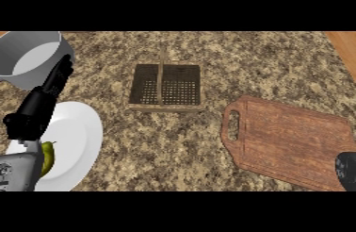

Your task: Pick the lemon from the cutting board and place it in the basket

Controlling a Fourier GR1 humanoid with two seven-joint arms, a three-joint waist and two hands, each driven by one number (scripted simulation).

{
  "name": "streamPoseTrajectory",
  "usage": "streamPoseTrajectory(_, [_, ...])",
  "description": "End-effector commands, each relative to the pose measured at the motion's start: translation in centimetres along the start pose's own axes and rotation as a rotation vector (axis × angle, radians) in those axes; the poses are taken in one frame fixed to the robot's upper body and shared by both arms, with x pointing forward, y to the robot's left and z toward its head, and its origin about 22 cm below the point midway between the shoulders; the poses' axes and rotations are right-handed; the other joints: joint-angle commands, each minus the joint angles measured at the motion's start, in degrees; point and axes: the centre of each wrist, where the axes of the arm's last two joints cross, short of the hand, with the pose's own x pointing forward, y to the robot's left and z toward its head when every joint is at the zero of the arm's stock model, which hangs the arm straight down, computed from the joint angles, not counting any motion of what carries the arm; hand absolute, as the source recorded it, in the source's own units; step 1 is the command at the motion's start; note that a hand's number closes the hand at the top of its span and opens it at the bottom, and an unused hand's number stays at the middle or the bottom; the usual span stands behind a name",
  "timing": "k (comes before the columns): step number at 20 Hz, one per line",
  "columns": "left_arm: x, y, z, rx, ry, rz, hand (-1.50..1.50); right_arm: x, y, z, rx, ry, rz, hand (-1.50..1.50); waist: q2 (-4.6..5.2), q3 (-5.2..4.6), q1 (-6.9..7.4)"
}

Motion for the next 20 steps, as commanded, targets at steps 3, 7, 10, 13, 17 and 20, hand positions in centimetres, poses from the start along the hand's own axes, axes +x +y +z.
streamPoseTrajectory(3, [-0.2, -0.9, -0.1, -0.011, -0.012, 0.003, 0.0, 9.2, 1.8, -2.6, 0.073, -0.022, -0.054, 1.5, 0.2, -0.02, 0.29])
streamPoseTrajectory(7, [1.0, -0.5, -0.1, -0.02, -0.008, -0.003, 0.0, 11.9, 2.2, -4.3, 0.15, 0.004, -0.035, 1.5, 0.28, 0.02, 0.41])
streamPoseTrajectory(10, [0.5, -0.4, -0.2, -0.007, -0.001, 0.008, 0.0, 14.7, 3.7, -5.0, 0.167, 0.019, -0.061, 1.5, 0.34, 0.0, 0.45])
streamPoseTrajectory(13, [-0.9, -1.6, 0.2, -0.013, -0.011, 0.016, 0.0, 15.4, 6.2, -6.7, 0.208, 0.083, -0.065, 1.5, 0.74, -0.06, 0.97])
streamPoseTrajectory(17, [1.1, -2.1, -1.2, -0.01, -0.012, 0.02, 0.0, 16.7, 8.0, -6.7, 0.323, 0.086, -0.018, 1.5, 0.4, 0.04, 0.0])
streamPoseTrajectory(20, [0.0, -1.6, 0.3, -0.012, 0.008, 0.012, 0.0, 15.9, 9.9, -7.9, 0.386, 0.143, 0.001, 1.5, 0.56, 0.01, 0.7])
